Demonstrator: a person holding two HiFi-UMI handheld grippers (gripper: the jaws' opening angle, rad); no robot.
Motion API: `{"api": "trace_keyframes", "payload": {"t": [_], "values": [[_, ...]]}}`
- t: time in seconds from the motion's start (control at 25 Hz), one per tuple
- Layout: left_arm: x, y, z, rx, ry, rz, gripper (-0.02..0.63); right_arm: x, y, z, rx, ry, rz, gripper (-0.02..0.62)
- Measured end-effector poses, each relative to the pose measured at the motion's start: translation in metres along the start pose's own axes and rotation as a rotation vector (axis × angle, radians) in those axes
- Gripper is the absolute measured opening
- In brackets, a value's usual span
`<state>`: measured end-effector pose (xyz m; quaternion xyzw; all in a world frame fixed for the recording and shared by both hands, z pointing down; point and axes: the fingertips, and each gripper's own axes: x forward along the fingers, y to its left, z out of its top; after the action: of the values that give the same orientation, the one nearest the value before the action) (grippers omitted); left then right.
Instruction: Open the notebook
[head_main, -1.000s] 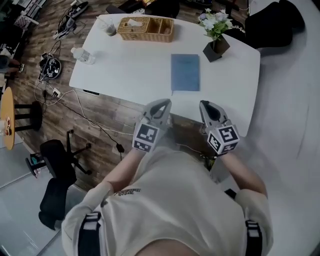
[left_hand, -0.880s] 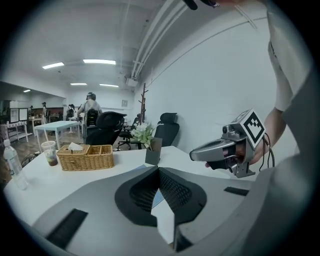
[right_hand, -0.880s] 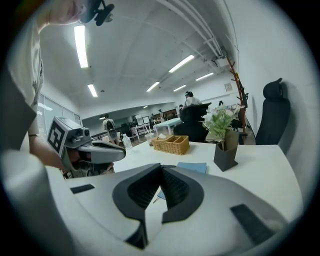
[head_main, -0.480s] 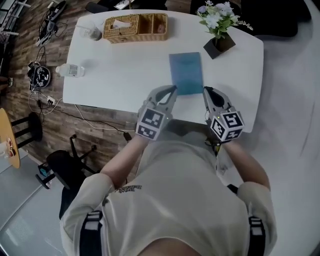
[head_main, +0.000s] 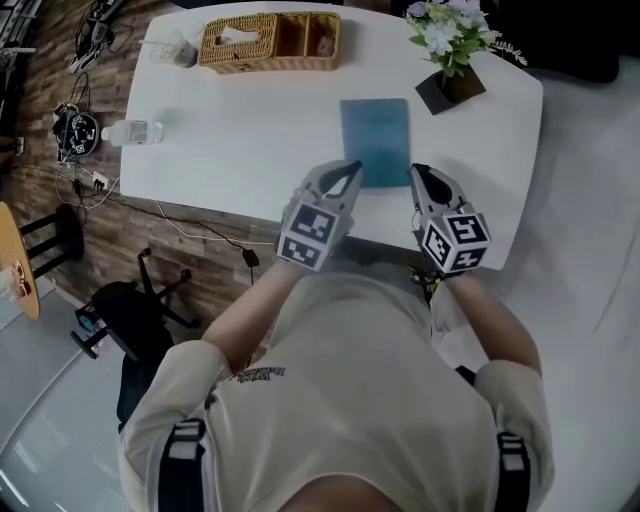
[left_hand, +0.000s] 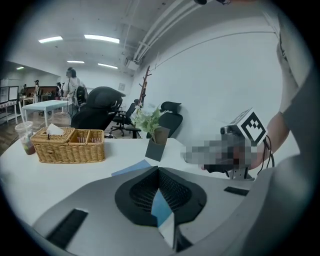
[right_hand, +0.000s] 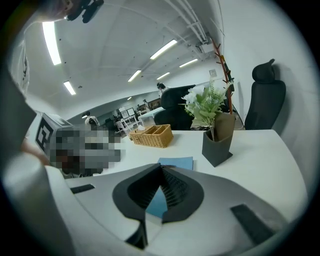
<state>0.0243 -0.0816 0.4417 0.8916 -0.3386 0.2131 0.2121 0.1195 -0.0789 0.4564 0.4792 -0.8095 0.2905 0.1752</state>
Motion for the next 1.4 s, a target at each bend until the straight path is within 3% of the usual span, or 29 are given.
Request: {"api": "trace_keyframes", "payload": {"t": [0.28,0.36,0.56,0.68,1.0,1.4], "values": [[0.050,0.007,-0.030,-0.145,0.136,0.039,0.000,0.032,-0.036,-0.034,0.111,0.148,-0.075,0.006],[0.064,0.007,-0.038,-0.180,0.172,0.038,0.000,0.040,-0.042,-0.045,0.147,0.184,-0.084,0.055],[0.091,0.004,-0.056,-0.209,0.241,0.036,0.000,0.059,-0.052,-0.067,0.183,0.242,-0.105,0.057],[0.102,-0.002,-0.066,-0.238,0.266,0.021,0.000,0.066,-0.057,-0.080,0.197,0.268,-0.111,0.117],[0.116,-0.020,-0.098,-0.266,0.324,-0.008,0.000,0.066,-0.052,-0.112,0.256,0.319,-0.078,0.117],[0.120,-0.023,-0.108,-0.260,0.334,-0.004,0.001,0.065,-0.053,-0.109,0.274,0.298,-0.070,0.067]]}}
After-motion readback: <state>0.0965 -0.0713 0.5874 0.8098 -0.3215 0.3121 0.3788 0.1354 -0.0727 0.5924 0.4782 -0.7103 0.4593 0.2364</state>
